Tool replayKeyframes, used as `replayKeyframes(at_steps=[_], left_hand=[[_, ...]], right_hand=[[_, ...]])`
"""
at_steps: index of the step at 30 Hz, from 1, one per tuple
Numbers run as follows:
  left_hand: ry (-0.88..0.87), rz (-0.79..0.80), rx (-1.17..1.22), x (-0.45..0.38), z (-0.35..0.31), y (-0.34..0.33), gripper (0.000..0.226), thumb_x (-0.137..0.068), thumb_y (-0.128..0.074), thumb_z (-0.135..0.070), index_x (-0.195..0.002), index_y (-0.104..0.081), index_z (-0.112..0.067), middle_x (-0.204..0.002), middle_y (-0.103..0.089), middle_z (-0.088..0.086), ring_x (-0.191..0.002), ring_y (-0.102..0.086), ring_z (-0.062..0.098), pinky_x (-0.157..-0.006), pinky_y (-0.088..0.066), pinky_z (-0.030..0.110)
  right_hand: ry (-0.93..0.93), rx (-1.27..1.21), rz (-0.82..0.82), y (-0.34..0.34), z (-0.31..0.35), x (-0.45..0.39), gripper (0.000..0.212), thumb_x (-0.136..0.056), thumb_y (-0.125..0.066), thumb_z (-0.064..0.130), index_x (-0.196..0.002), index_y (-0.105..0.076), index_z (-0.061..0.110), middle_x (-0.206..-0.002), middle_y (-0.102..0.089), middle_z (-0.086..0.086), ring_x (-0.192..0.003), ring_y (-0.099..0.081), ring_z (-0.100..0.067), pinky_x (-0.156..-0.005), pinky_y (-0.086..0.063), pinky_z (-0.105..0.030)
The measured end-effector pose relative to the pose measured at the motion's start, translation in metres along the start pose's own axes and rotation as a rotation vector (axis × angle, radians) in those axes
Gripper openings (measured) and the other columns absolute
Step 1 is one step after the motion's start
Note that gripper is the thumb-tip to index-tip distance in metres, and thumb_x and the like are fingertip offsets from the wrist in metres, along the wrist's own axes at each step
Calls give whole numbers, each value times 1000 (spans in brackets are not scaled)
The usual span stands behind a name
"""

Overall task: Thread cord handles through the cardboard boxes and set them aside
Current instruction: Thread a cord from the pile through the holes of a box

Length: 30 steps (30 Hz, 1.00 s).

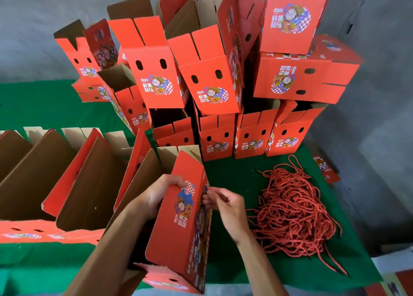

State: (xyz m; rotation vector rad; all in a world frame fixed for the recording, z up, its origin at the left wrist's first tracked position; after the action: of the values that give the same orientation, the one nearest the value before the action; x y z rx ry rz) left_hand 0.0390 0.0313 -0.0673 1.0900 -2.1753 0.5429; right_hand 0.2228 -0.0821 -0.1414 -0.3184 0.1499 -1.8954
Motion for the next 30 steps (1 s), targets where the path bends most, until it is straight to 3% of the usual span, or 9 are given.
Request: replayKeyframes(at_steps=[5, 10, 13, 16, 18, 20, 24, 28, 30], left_hand=[[8, -49, 4, 2, 2, -5, 79, -52, -83, -42, -120, -68, -5, -109, -76, 20, -87, -77, 30, -71, -61, 37], [-34, -101, -62, 4, -8, -22, 51, -94, -60, -47, -125, -64, -6, -97, -79, 13, -88, -75, 28, -84, -56, 40], [-114, -79, -54, 16, -8, -40, 63, -87, -55, -72, -121, -64, -20, -106, -78, 8, -98, -76, 26, -82, -60, 37], [-121, -105, -67, 23, -9, -59, 80, -91, -33, -82, -117, -67, -15, -106, -78, 9, -100, -76, 25, -78, -57, 35], [-125, -192, -110, 23, -10, -72, 68, -102, -34, -67, -116, -68, -10, -106, -76, 12, -101, -73, 27, -78, -57, 36], [-174, -275, -291, 19, -7, -79, 38, -106, -52, -40, -109, -70, -8, -103, -73, 12, -98, -72, 26, -85, -60, 39], [-247, -384, -404, 14, 5, -86, 18, -100, -64, -17, -97, -72, -1, -94, -74, 17, -88, -74, 31, -86, -62, 45], [-279, -429, -462, 15, 5, -84, 14, -99, -66, -21, -93, -71, -8, -92, -75, 15, -84, -75, 30, -84, -62, 50], [-241, -409, -469, 18, 5, -82, 20, -100, -65, -22, -96, -72, -4, -91, -75, 16, -83, -76, 30, -84, -62, 50]], right_hand=[[-18, 34, -10, -5, -1, -2, 17, -95, -74, 23, -102, -77, 8, -90, -77, -14, -80, -69, -19, -78, -59, -31], [-33, -3, -75, -7, -8, -5, 16, -95, -73, 19, -89, -78, 5, -77, -72, -8, -70, -63, -17, -69, -54, -28], [-10, 142, -113, -7, -10, -8, 23, -97, -71, 24, -80, -78, 10, -71, -72, -3, -63, -63, -12, -66, -54, -31], [35, 351, -132, -6, -8, -13, 25, -99, -67, 28, -80, -79, 19, -75, -75, 4, -67, -69, -10, -68, -57, -34], [56, 453, -143, -7, -5, -13, 22, -102, -63, 29, -86, -78, 24, -79, -75, 9, -74, -71, -4, -69, -58, -28], [96, 591, -131, -12, -4, -11, 22, -105, -56, 26, -95, -76, 23, -87, -72, 11, -80, -69, -3, -77, -58, -28], [196, 952, -78, -20, -3, -12, 27, -106, -47, 24, -105, -72, 13, -100, -65, -2, -88, -63, -17, -81, -55, -32], [213, 808, 25, -5, -6, -9, 25, -108, -46, 33, -120, -65, 25, -98, -63, 16, -92, -63, -1, -84, -52, -20], [99, 678, -39, 17, -12, -8, 26, -107, -49, 30, -131, -60, 26, -95, -66, 17, -90, -66, 1, -85, -57, -28]])
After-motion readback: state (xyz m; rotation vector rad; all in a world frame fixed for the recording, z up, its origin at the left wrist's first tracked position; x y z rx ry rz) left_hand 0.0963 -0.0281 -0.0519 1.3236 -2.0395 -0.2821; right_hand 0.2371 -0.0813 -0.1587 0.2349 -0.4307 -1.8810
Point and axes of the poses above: each hand's wrist, its own x-axis away from the middle knuckle, its own y-axis out of the back of the hand, z = x × y, the point moved 1 cm from there along -x, towards the middle knuckle
